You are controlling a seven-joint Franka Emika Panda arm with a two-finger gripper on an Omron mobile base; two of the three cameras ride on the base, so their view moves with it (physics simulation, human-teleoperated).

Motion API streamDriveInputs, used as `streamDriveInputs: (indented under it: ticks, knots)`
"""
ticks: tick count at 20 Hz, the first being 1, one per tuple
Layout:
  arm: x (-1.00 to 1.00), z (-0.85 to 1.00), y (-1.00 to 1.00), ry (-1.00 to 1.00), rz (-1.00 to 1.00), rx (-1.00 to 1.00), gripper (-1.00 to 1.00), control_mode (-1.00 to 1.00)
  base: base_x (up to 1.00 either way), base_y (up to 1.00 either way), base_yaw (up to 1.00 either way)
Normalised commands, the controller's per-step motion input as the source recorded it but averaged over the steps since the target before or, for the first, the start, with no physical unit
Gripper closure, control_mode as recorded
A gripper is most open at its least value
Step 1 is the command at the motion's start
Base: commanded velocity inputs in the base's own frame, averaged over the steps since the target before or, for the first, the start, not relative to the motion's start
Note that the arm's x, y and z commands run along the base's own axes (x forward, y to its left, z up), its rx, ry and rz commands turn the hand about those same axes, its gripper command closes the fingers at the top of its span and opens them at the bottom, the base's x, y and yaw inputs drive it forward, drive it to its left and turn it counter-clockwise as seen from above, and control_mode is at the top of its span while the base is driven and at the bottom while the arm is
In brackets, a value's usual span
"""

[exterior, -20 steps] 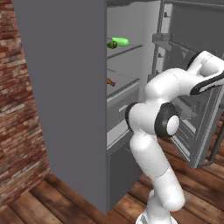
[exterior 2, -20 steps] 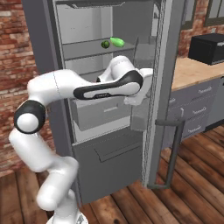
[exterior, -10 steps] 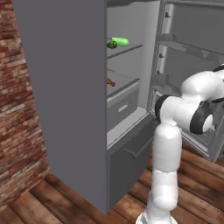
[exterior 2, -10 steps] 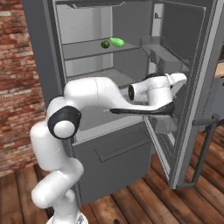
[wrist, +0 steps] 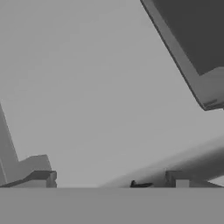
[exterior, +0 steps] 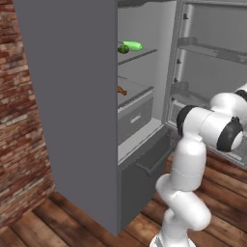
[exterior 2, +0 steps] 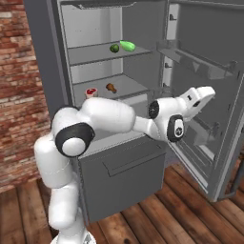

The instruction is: Gather the corn and avocado from the fridge and place them on a tray on the dining counter. Then gather the steak and chicken drumstick from the fridge and place them on the other tray.

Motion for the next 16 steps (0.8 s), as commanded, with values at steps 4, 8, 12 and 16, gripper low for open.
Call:
streamDriveInputs:
  ticks: [4,8,12,16]
  knots:
    - [-0.58,0.68,0.36,0.00,0.00,0.01,-1.00,-1.00,0.00,0.00,0.00]
    - [-0.52,0.85,0.42,0.00,0.00,0.00,-1.00,-1.00,0.00,0.00,0.00]
    - [-0.60,0.92,0.31,0.00,0.00,0.00,-1.00,-1.00,0.00,0.00,0.00]
    - [-0.87,0.42,0.48,0.00,0.02,0.01,-1.00,-1.00,0.00,0.00,0.00]
